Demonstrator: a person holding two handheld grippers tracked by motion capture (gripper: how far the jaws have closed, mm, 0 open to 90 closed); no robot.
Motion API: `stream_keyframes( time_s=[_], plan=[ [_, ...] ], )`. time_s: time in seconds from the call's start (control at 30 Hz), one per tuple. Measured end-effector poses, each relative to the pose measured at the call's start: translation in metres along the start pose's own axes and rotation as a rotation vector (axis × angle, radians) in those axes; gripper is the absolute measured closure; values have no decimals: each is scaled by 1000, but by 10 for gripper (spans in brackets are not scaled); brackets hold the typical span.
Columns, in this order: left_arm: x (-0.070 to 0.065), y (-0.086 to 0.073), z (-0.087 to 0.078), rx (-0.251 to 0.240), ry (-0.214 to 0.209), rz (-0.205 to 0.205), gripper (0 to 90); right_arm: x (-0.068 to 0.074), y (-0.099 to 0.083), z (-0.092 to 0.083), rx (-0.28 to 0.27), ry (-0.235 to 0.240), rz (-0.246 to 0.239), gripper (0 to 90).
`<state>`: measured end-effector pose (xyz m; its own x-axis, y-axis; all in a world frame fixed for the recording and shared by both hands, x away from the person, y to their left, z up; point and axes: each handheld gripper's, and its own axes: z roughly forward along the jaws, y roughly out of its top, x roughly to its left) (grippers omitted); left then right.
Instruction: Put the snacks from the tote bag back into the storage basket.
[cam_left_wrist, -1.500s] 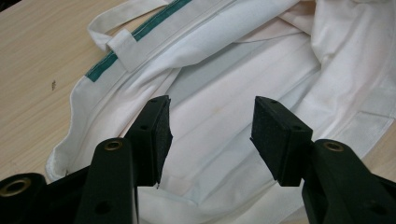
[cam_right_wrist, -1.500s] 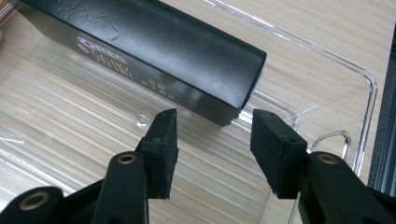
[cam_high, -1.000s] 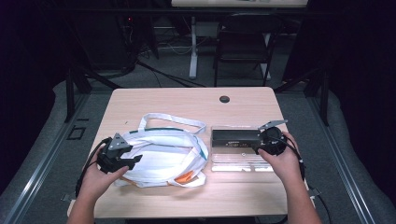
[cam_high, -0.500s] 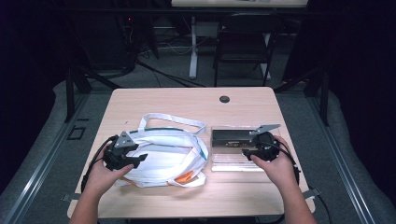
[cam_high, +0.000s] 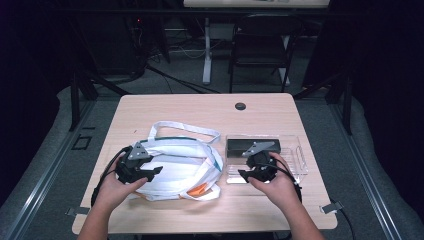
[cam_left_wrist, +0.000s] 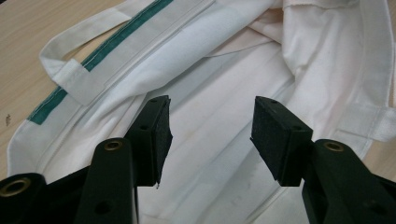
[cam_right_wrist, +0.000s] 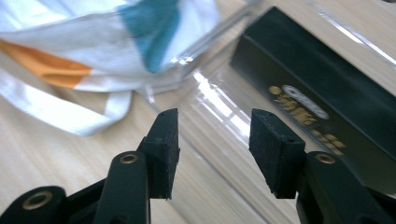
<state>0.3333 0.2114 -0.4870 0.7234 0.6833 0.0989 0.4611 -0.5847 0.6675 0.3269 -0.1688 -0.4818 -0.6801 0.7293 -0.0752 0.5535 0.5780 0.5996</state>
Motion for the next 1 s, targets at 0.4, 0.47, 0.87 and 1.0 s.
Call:
stream_keyframes(
  time_s=[0.4, 0.47, 0.87, 1.0],
  plan=[
    [-2, -2, 7, 14, -17, 8, 473, 38, 0, 11, -1, -12, -106, 537],
    [-3, -2, 9, 19, -20, 10, 473, 37, -3, 3, -33, -2, -80, 542],
    [-10, -3, 12, 39, -9, 24, 473, 47, -24, 1, -40, 57, -99, 544],
    [-9, -3, 11, 37, -10, 19, 472, 53, -26, 9, -42, 68, -122, 552]
  ],
)
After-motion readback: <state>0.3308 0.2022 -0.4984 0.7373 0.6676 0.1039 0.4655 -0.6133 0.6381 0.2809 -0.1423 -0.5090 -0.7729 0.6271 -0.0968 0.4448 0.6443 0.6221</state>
